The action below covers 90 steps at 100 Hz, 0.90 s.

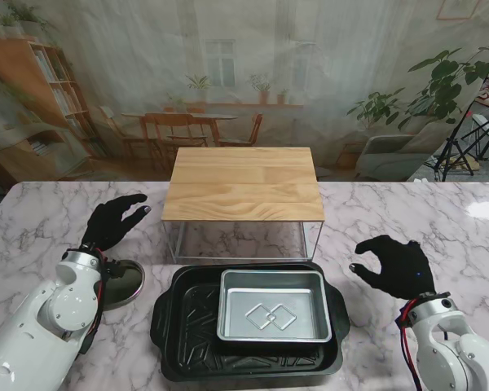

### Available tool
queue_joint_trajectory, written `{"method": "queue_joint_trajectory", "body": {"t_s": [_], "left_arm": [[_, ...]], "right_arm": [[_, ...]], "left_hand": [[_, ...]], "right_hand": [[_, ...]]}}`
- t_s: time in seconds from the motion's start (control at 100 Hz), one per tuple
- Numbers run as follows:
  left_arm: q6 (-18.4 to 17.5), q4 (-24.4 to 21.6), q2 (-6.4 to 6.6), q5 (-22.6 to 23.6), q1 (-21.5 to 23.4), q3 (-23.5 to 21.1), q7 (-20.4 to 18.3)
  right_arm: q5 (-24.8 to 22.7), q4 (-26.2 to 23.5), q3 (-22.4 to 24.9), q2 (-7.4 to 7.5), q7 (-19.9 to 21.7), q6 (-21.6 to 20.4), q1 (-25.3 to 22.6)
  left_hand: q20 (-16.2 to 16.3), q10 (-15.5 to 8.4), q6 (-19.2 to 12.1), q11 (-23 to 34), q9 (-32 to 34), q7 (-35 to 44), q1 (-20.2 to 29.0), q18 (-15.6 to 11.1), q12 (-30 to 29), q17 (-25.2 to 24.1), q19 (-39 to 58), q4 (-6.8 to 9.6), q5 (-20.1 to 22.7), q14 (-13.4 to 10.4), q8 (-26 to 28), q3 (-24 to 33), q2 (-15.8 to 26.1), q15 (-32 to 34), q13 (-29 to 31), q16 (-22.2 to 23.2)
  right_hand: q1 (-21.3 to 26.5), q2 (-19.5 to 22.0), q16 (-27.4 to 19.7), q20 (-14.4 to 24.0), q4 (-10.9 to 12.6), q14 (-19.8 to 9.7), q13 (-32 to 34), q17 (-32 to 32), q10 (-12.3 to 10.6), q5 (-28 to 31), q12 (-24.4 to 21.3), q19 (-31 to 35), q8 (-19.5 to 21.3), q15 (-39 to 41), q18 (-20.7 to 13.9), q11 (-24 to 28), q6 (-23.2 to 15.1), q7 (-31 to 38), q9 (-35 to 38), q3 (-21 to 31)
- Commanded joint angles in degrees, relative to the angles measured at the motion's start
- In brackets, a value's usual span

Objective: Stack the baking trays onto the shelf

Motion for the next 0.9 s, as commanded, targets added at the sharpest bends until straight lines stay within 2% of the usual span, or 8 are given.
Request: {"method": "queue_joint_trajectory", "body": {"t_s": [0.0,0.15,0.25,0.54,0.67,0.82,0.89], "left_arm": [[0.5,-0.3,-0.08,-0.3,0.1,0.2,-1.0],[0.6,-0.2,-0.05,-0.3,0.1,0.3,-1.2],[0.8,-0.3,-0.06,-0.4,0.1,0.3,-1.3],[1.8,-0.7,0.16,0.0,0.3,0.3,-2.2],[1.9,-1.5,0.38,0.2,0.9,-0.9,-3.2],[1.2,-2.7,1.77,4.7,2.2,-4.6,-6.9],[0.6,-2.9,2.29,5.9,3.2,-6.6,-8.7]], "right_arm": [[0.9,2.4,-0.7,-0.40,0.7,1.5,1.8],[3.4,10.0,-4.8,-0.92,-3.8,3.5,7.0],[4.9,13.5,-6.8,-1.25,-6.0,4.0,9.3],[5.5,15.0,-7.5,-1.23,-6.3,2.1,10.5],[5.7,15.2,-7.2,-1.28,-6.5,1.7,10.5],[5.6,14.5,-6.7,-1.31,-6.7,1.1,9.9],[5.7,14.4,-6.5,-1.43,-7.4,1.1,9.7]], "left_hand": [[-0.2,-0.9,-0.6,1.0,-0.6,0.3,1.9,0.2,0.5,-0.7,1.1,-0.58,-0.4,0.0,-0.1,-1.4,3.1,1.2,-0.5,0.4],[-0.1,-0.9,-0.6,0.9,-0.5,0.4,2.0,0.4,0.5,-0.8,1.0,-0.56,-0.2,-0.1,0.0,-1.4,3.1,1.0,-0.5,0.4],[0.0,-0.9,-0.5,0.8,-0.5,0.4,2.0,0.4,0.5,-0.8,1.0,-0.57,-0.1,-0.1,0.0,-1.4,3.1,1.0,-0.4,0.4],[0.1,-0.8,-0.7,0.6,-0.4,0.3,2.0,0.4,0.4,-0.8,0.9,-0.58,0.1,0.0,0.1,-1.4,3.0,0.7,-0.6,0.3],[-0.3,-0.9,-0.9,-0.1,-1.2,-0.2,1.8,-0.4,0.1,-1.3,-0.1,-0.60,-0.6,-0.5,-0.1,-1.5,3.0,-0.4,-1.8,-0.3],[-1.0,-0.9,-1.3,-1.5,-2.6,-1.0,1.4,-1.2,-0.5,-0.9,-1.4,-0.76,-1.7,-0.4,-0.3,-1.6,2.4,-1.7,-2.2,-1.1],[-2.3,-1.5,-2.0,-4.6,-6.0,-2.7,0.3,-2.2,-2.7,-0.5,-3.3,-1.06,-4.4,-0.8,-0.8,-1.6,1.6,-3.9,-3.3,-3.0]], "right_hand": [[-0.2,1.6,-2.0,-0.1,1.7,0.5,-3.7,-2.9,-1.1,-1.7,-1.4,-2.4,0.7,-4.3,-1.8,-2.5,-2.0,-1.3,-2.8,-0.5],[-0.2,2.0,-3.6,-1.1,1.7,-2.6,-9.0,-7.0,-2.2,-3.8,-2.8,-5.1,0.5,-7.3,-4.1,-3.7,-2.6,-1.8,-6.2,-0.9],[-0.3,2.2,-3.6,-1.3,1.7,-3.4,-9.8,-7.8,-2.4,-4.6,-3.1,-5.7,0.5,-7.3,-4.3,-3.5,-2.6,-1.8,-6.9,-0.9],[-0.1,2.7,-3.1,-1.0,1.8,-4.2,-9.8,-7.7,-2.6,-4.4,-3.2,-6.1,0.5,-6.1,-4.6,-2.0,-2.7,-1.0,-6.7,-0.8],[0.1,2.9,-3.0,-0.8,1.8,-4.1,-9.9,-7.7,-2.2,-4.0,-3.2,-6.1,0.4,-5.7,-4.6,-1.6,-2.3,-0.8,-6.5,-0.7],[0.2,3.1,-2.7,-0.4,1.8,-4.1,-9.5,-7.2,-2.0,-3.9,-3.0,-5.7,0.3,-5.1,-4.5,-0.9,-2.1,-0.7,-6.0,-0.8],[0.4,3.2,-2.7,0.0,1.8,-4.2,-10.5,-7.3,-1.8,-4.3,-3.0,-5.1,0.3,-5.0,-4.8,-1.2,-2.0,-0.6,-9.0,-0.9]]}}
